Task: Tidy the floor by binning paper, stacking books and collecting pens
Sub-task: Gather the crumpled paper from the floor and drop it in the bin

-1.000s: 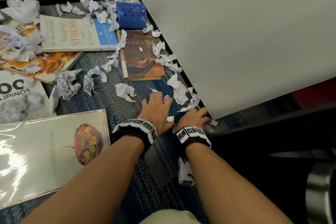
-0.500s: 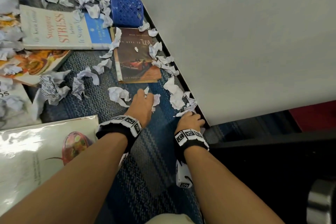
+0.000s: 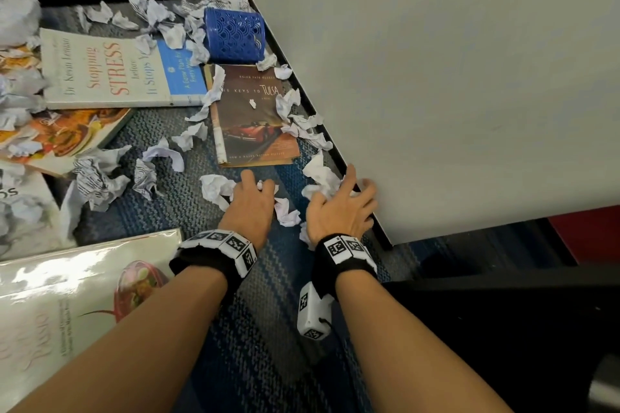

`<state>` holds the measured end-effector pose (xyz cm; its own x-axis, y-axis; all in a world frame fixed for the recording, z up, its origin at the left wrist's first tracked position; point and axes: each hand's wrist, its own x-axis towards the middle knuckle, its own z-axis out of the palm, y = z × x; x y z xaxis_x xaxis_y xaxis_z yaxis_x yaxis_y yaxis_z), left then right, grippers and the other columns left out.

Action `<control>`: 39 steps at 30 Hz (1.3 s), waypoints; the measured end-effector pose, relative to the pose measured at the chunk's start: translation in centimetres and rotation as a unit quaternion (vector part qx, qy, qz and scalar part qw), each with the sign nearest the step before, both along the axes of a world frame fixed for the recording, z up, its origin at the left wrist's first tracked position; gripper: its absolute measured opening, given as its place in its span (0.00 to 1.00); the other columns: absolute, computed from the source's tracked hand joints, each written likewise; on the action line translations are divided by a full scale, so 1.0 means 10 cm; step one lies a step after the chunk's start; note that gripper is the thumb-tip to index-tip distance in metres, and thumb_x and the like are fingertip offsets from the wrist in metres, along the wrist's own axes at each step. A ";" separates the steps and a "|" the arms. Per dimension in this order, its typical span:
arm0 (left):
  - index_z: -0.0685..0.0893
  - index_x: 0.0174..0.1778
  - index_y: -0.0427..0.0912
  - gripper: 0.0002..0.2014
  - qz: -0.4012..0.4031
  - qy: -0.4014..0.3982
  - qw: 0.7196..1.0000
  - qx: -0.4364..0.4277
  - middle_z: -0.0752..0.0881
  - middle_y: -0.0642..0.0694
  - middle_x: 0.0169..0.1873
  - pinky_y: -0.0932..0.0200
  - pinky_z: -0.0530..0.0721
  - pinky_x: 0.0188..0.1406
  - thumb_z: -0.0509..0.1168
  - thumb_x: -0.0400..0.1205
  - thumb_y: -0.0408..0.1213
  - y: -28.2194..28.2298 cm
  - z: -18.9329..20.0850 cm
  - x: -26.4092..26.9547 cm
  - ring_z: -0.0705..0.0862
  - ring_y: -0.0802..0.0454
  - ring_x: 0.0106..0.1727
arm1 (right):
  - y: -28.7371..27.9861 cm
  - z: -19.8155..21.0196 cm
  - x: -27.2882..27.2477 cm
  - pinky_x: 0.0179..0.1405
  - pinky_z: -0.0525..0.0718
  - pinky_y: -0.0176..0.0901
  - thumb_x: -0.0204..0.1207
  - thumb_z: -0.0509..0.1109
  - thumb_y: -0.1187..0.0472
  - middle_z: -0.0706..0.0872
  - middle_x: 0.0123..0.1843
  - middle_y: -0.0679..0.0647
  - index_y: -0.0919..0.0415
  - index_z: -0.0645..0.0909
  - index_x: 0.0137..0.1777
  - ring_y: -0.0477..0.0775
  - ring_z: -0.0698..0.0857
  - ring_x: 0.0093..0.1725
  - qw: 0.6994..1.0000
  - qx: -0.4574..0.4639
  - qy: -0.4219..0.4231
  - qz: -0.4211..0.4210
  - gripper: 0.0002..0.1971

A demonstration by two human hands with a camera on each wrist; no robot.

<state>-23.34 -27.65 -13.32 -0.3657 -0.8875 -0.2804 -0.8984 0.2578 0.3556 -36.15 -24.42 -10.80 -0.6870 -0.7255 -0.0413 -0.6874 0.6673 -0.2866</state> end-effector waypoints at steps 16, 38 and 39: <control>0.68 0.73 0.46 0.37 0.136 -0.071 0.987 -0.056 0.60 0.30 0.78 0.23 0.63 0.69 0.57 0.75 0.68 0.19 -0.05 0.13 0.60 0.32 0.79 | -0.12 -0.31 0.14 0.52 0.77 0.62 0.80 0.63 0.52 0.73 0.65 0.63 0.57 0.73 0.63 0.67 0.73 0.62 0.986 0.084 0.067 0.128 0.15; 0.85 0.51 0.40 0.15 0.063 0.051 0.997 0.020 0.80 0.37 0.51 0.46 0.83 0.49 0.54 0.82 0.42 0.00 0.08 0.26 0.84 0.34 0.51 | 0.35 0.09 0.29 0.49 0.79 0.52 0.75 0.56 0.32 0.83 0.55 0.64 0.62 0.83 0.54 0.67 0.83 0.53 0.997 0.048 -0.058 0.034 0.32; 0.85 0.46 0.39 0.16 0.074 0.044 0.996 0.022 0.82 0.37 0.50 0.46 0.83 0.50 0.54 0.82 0.43 0.03 0.09 0.27 0.84 0.35 0.51 | 0.42 0.04 0.34 0.49 0.79 0.52 0.73 0.57 0.29 0.78 0.60 0.64 0.62 0.78 0.59 0.68 0.82 0.56 0.993 0.091 -0.042 0.054 0.35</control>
<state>-20.66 -27.35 -12.44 -0.2564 -0.9212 -0.2926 -0.8901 0.1070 0.4431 -32.79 -20.17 -10.40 -0.5937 -0.7704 -0.2326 -0.7369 0.6366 -0.2276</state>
